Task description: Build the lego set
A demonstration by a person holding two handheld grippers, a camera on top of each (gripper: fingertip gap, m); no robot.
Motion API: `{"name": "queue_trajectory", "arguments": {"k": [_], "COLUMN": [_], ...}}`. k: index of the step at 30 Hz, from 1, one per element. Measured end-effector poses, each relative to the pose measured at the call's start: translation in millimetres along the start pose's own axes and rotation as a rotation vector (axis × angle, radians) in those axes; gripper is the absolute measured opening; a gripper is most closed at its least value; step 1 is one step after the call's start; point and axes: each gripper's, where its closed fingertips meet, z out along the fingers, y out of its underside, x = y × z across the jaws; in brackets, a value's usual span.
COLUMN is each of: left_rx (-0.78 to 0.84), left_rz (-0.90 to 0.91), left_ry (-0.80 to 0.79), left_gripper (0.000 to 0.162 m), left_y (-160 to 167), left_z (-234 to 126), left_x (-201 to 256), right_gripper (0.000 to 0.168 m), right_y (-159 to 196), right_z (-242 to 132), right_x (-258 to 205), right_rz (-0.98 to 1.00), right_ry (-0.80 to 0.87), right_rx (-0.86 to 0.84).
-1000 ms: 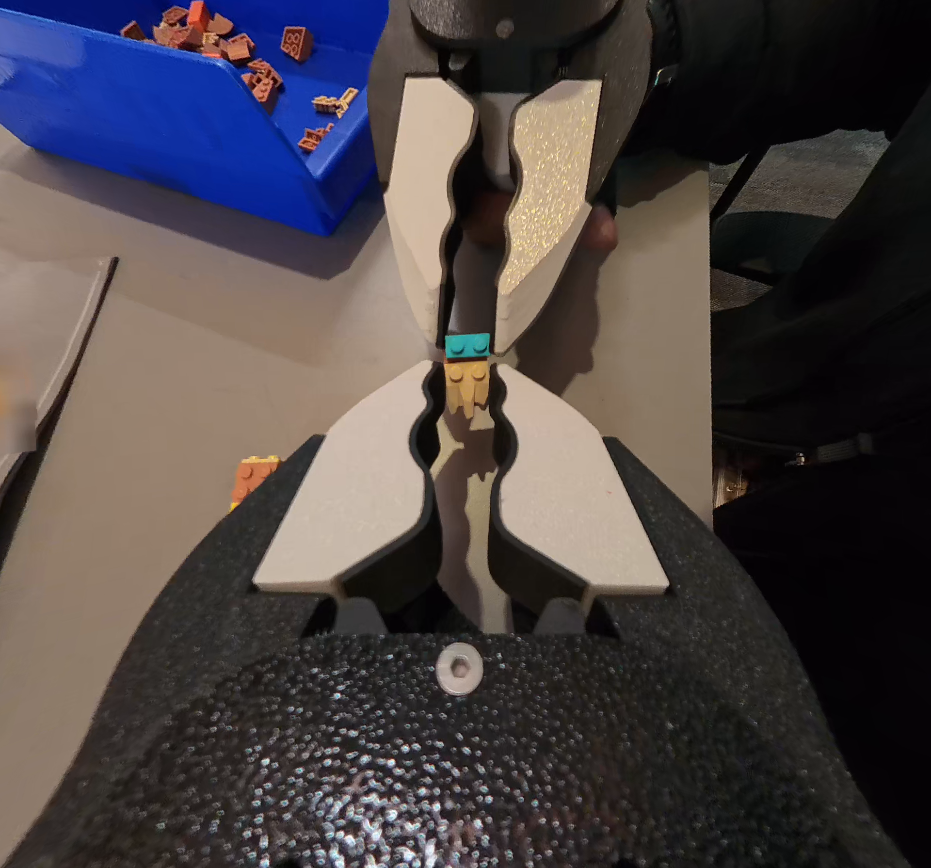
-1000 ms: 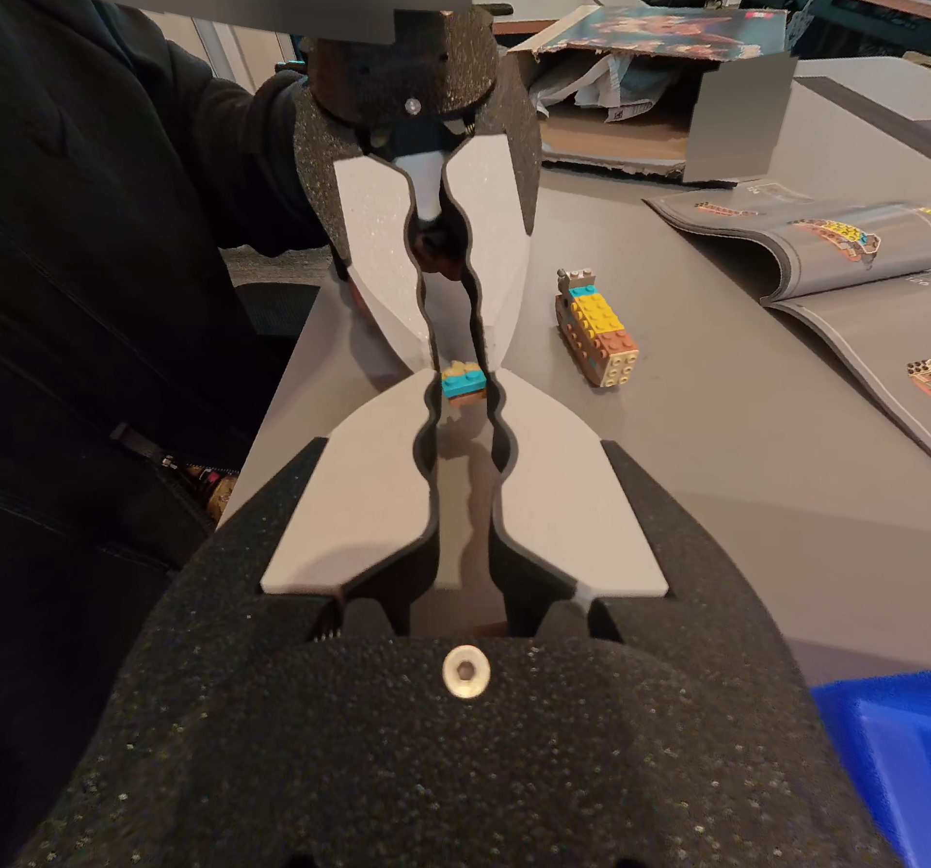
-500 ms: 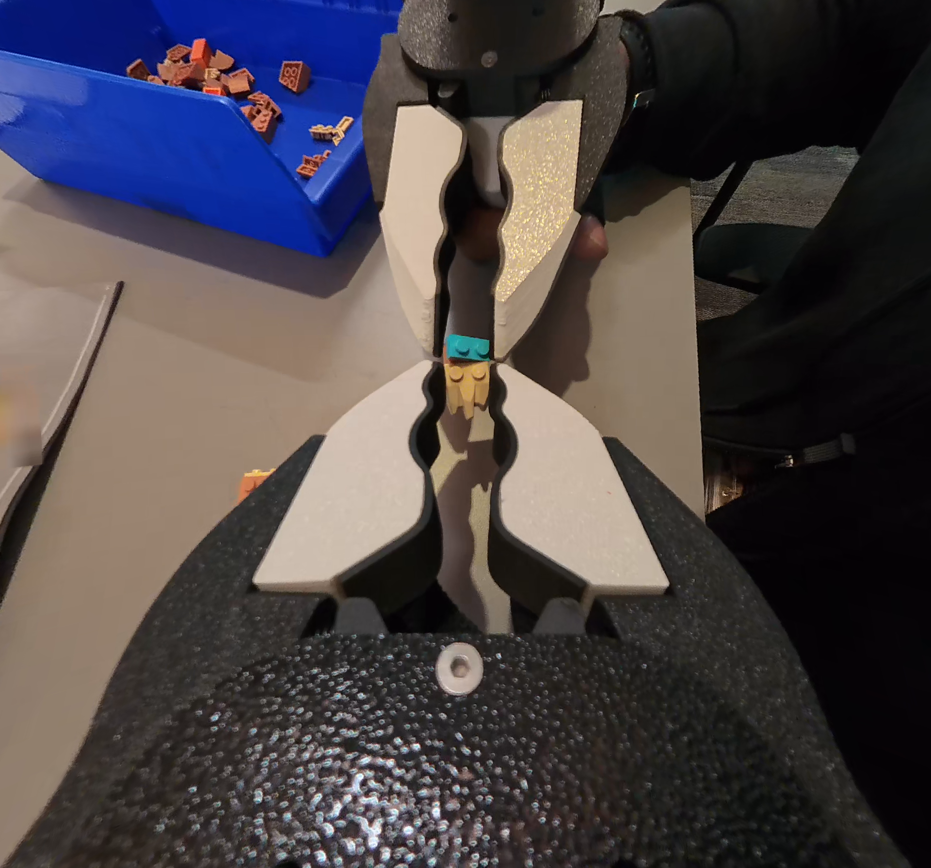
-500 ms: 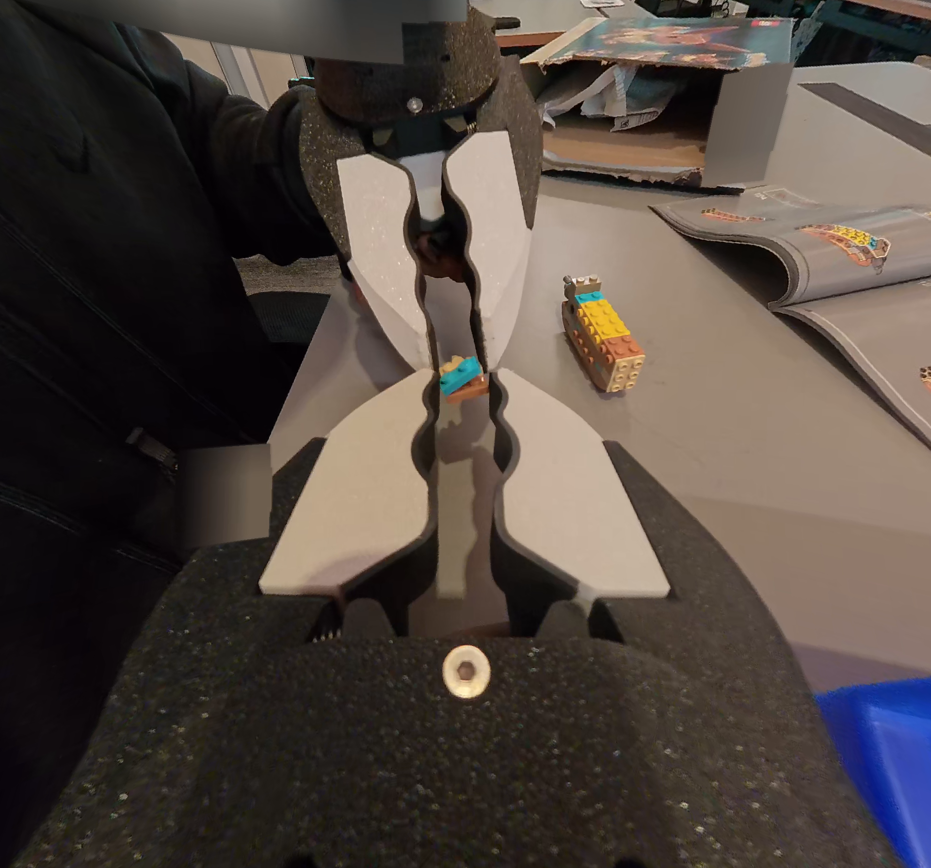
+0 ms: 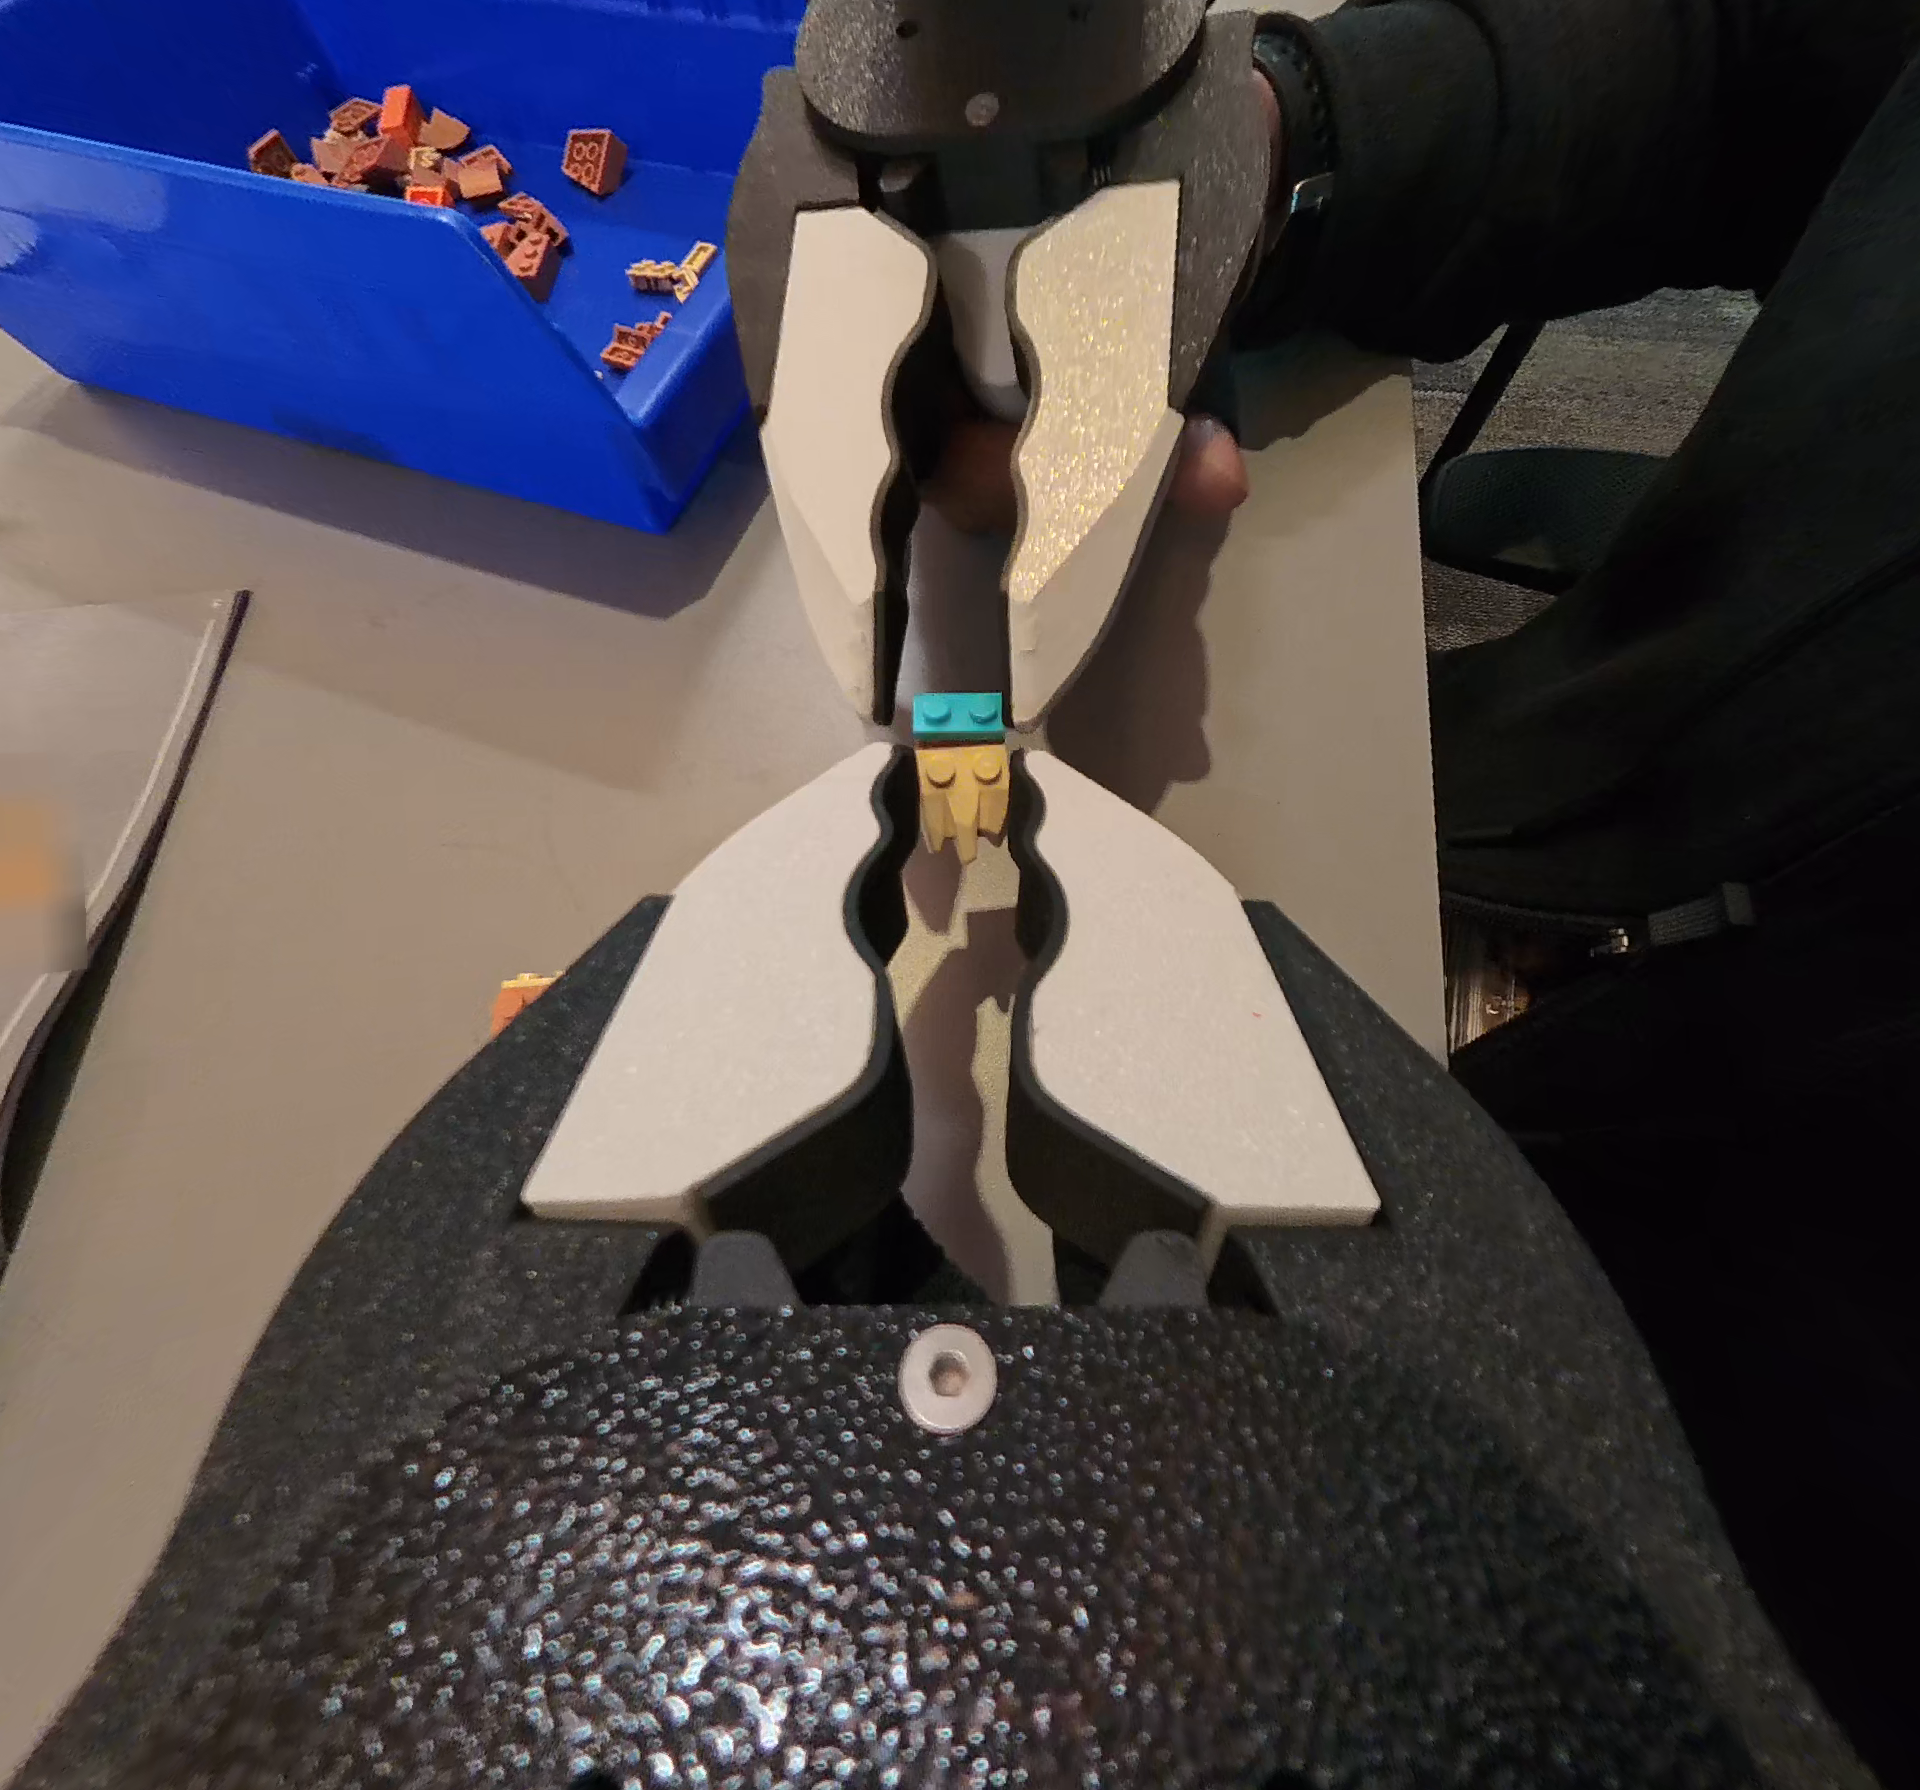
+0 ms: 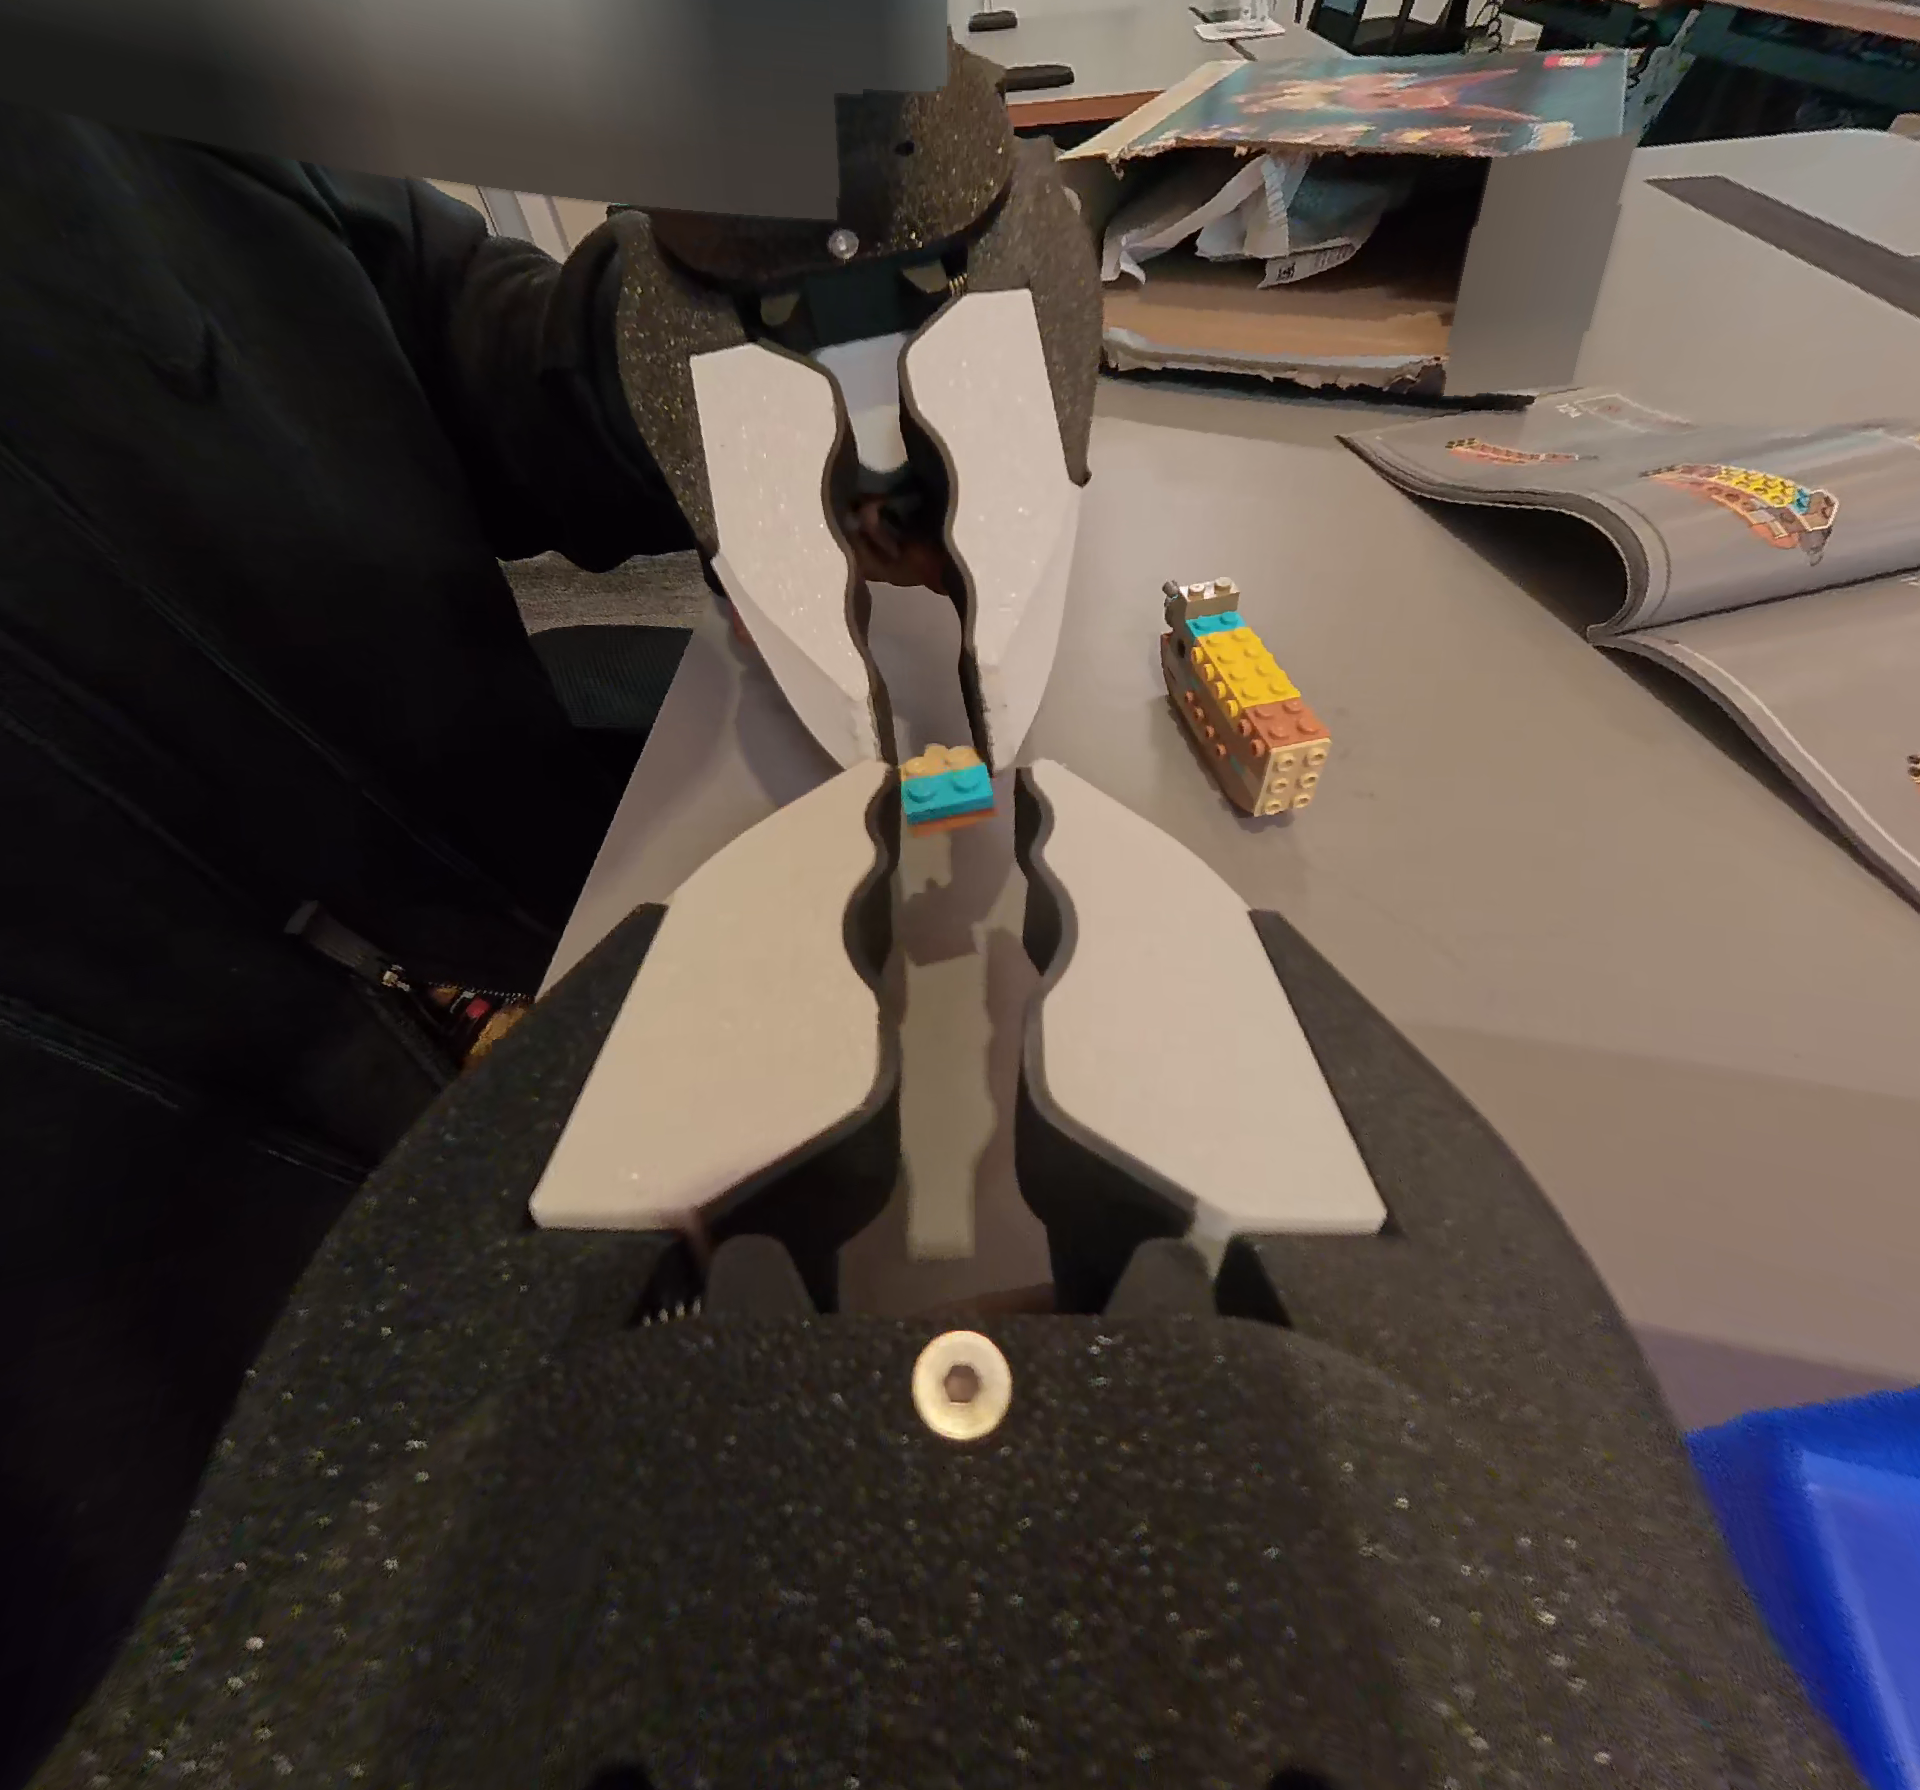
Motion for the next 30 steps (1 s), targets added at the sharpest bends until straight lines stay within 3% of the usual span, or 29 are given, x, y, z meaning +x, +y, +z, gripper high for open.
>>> {"name": "queue_trajectory", "arguments": {"k": [17, 20, 26, 30], "left_rx": [0.015, 0.021, 0.02, -0.004], "left_rz": [-0.009, -0.012, -0.071, -0.097], "left_ry": [0.008, 0.037, 0.152, 0.196], "left_gripper": [0.016, 0.016, 0.016, 0.016], "left_y": [-3, -5, -13, -16], "left_z": [-4, -7, -16, -17], "left_x": [-2, -1, -1, -1], "right_gripper": [0.028, 0.034, 0.041, 0.04], "right_y": [-6, -7, -5, -12], "right_z": [-5, -9, -9, -6], "right_x": [-3, -3, -4, -1], "right_rz": [-0.096, -0.245, -0.756, -0.923], "right_ry": [0.012, 0.041, 0.165, 0.263], "right_rx": [0.021, 0.004, -0.095, -0.103]}}
